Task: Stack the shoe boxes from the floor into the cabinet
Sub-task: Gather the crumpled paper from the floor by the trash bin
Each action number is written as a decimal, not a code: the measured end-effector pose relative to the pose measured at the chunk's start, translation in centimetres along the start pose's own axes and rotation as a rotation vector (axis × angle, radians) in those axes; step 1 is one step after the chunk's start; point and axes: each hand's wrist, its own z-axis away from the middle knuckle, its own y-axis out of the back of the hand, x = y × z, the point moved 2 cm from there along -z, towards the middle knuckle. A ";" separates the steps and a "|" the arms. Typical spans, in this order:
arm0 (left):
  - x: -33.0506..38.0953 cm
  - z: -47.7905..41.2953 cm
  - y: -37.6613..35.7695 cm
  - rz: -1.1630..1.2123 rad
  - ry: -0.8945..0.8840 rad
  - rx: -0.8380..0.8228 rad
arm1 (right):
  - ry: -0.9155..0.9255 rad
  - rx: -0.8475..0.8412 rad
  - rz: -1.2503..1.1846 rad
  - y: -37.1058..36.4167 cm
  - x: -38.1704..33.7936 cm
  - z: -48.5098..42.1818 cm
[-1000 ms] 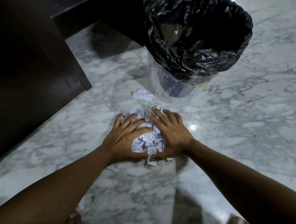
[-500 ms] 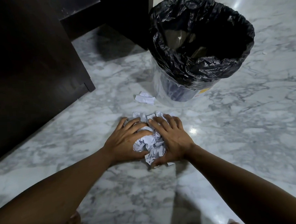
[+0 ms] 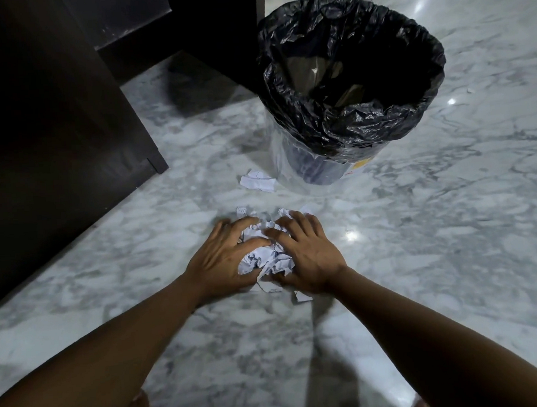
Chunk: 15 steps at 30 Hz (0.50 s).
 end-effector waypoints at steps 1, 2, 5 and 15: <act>0.1 0.1 0.1 0.013 0.018 -0.019 | 0.001 0.011 -0.004 0.0 0.0 0.1; 0.1 0.2 0.1 0.024 0.040 -0.037 | 0.004 0.026 -0.007 0.1 0.0 0.1; 0.5 0.3 0.1 0.056 0.108 -0.057 | 0.008 0.073 -0.023 0.4 0.2 0.2; 1.8 0.3 -1.3 0.063 0.210 0.163 | 0.013 0.160 -0.116 0.3 0.1 0.8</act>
